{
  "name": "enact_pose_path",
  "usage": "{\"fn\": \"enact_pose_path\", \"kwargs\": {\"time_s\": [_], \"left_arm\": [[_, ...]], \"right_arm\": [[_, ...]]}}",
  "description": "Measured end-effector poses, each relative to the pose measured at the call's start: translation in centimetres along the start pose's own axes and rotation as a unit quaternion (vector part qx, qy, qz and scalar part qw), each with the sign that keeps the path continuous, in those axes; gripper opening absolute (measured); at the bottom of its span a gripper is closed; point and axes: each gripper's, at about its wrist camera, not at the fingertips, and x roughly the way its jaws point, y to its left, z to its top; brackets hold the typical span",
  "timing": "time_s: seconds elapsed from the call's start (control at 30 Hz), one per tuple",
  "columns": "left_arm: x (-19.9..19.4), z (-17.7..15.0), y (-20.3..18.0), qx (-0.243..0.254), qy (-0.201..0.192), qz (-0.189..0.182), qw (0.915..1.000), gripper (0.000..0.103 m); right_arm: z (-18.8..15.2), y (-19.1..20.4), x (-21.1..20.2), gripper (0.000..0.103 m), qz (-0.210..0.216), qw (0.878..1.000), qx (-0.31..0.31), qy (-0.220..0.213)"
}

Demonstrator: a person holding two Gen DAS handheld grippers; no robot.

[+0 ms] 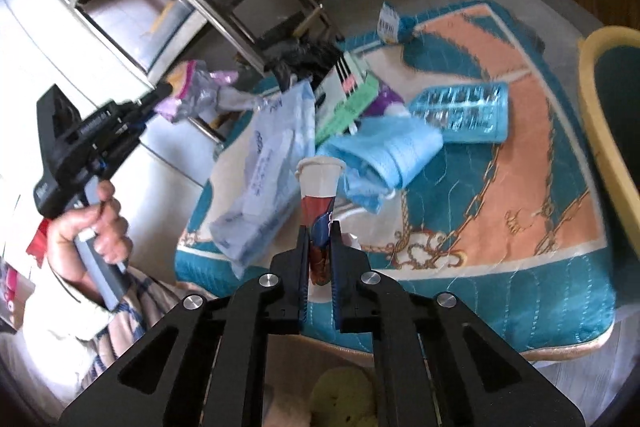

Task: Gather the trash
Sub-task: 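Grasp the red-printed paper cup with the right tool while the left holds the wrapper, then carry the paper cup and pink wrapper over the teal bin with both tools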

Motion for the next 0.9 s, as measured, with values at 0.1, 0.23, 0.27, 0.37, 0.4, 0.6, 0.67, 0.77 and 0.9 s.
{"fn": "enact_pose_path", "kwargs": {"time_s": [0.1, 0.23, 0.27, 0.37, 0.4, 0.6, 0.67, 0.77, 0.9], "left_arm": [[-0.2, -0.2, -0.4, 0.003, -0.002, -0.002, 1.0000, 0.013], [-0.7, -0.3, -0.8, 0.005, -0.009, -0.010, 0.9999, 0.013], [-0.8, -0.3, -0.8, 0.006, -0.010, -0.011, 0.9999, 0.013], [-1.0, -0.5, -1.2, 0.010, -0.013, -0.014, 0.9998, 0.012], [-1.0, -0.6, -1.3, 0.010, -0.014, -0.015, 0.9997, 0.013], [-1.9, -1.1, -2.0, 0.012, -0.017, -0.023, 0.9995, 0.013], [-2.2, -1.2, -2.4, 0.016, -0.019, -0.027, 0.9993, 0.013], [-2.7, -1.4, -3.2, 0.023, -0.024, -0.036, 0.9988, 0.012], [-3.1, -1.4, -4.2, 0.034, -0.029, -0.046, 0.9980, 0.013]], "right_arm": [[0.4, 0.0, -1.0, 0.010, 0.008, 1.000, 0.002, -0.017], [0.7, 0.1, -2.2, 0.010, 0.021, 0.999, 0.004, -0.034], [0.7, 0.1, -2.5, 0.010, 0.023, 0.999, 0.005, -0.037], [1.0, 0.1, -3.2, 0.010, 0.023, 0.999, 0.003, -0.049], [1.1, 0.1, -3.5, 0.010, 0.024, 0.998, 0.004, -0.054], [1.7, -0.7, -6.0, 0.010, 0.014, 0.996, 0.014, -0.092], [1.8, -1.0, -6.8, 0.010, 0.007, 0.994, 0.016, -0.104], [1.8, -1.6, -7.9, 0.010, -0.003, 0.993, 0.021, -0.118], [1.7, -2.5, -9.4, 0.010, -0.012, 0.990, 0.032, -0.138]]}}
